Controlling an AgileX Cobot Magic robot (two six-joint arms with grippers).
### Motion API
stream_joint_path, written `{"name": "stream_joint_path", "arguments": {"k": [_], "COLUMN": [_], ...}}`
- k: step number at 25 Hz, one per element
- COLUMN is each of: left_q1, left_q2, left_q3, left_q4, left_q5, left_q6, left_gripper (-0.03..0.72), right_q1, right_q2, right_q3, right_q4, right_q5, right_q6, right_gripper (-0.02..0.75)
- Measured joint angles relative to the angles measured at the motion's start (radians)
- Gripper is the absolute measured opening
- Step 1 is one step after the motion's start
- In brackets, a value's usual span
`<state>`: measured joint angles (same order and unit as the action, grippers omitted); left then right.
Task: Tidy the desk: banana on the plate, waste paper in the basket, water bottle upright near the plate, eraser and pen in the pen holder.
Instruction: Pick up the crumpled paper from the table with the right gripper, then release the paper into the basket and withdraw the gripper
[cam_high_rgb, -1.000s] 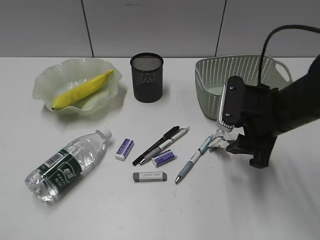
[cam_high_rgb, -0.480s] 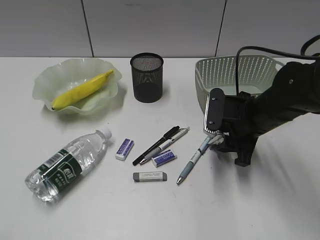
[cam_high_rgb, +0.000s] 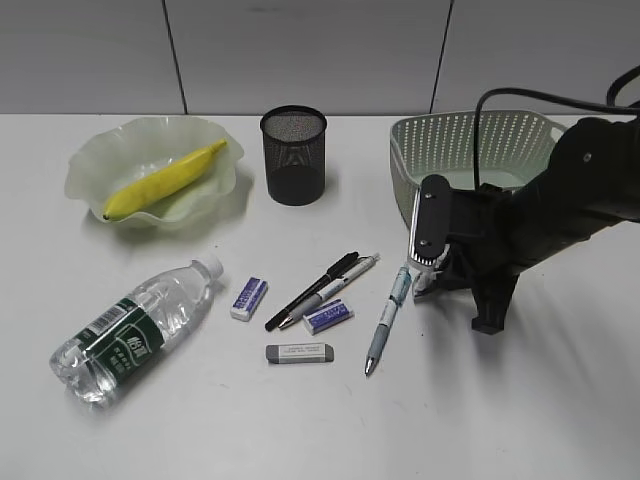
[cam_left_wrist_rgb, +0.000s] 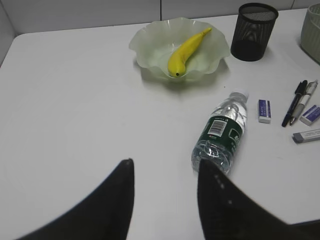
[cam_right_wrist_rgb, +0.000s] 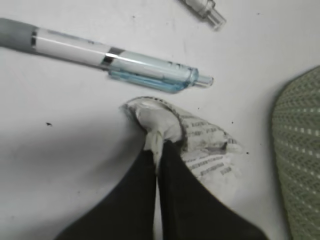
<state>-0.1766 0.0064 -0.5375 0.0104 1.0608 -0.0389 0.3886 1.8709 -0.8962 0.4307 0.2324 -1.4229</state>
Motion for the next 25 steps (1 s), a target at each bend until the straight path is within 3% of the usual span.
{"name": "stream_joint_path", "arguments": {"k": [8, 13, 19, 22, 25], "left_q1": [0.0, 0.0, 0.0, 0.0, 0.0], "left_q2": [0.0, 0.0, 0.0, 0.0, 0.0], "left_q3": [0.0, 0.0, 0.0, 0.0, 0.0], "left_q4": [0.0, 0.0, 0.0, 0.0, 0.0], "left_q5": [0.0, 0.0, 0.0, 0.0, 0.0], "left_q6": [0.0, 0.0, 0.0, 0.0, 0.0], "left_gripper": [0.309, 0.309, 0.309, 0.309, 0.309], "right_q1": [0.0, -0.013, -0.045, -0.047, -0.047], "right_q2": [-0.27, -0.32, -0.138, -0.069, -0.055], "right_q3": [0.0, -0.001, -0.029, -0.056, -0.069], "right_q4": [0.0, 0.008, 0.144, 0.191, 0.248], "right_q5": [0.046, -0.219, -0.468, -0.473, -0.474], "right_q6": [0.08, 0.098, 0.101, 0.102, 0.102], "right_gripper": [0.012, 0.012, 0.013, 0.104, 0.304]}}
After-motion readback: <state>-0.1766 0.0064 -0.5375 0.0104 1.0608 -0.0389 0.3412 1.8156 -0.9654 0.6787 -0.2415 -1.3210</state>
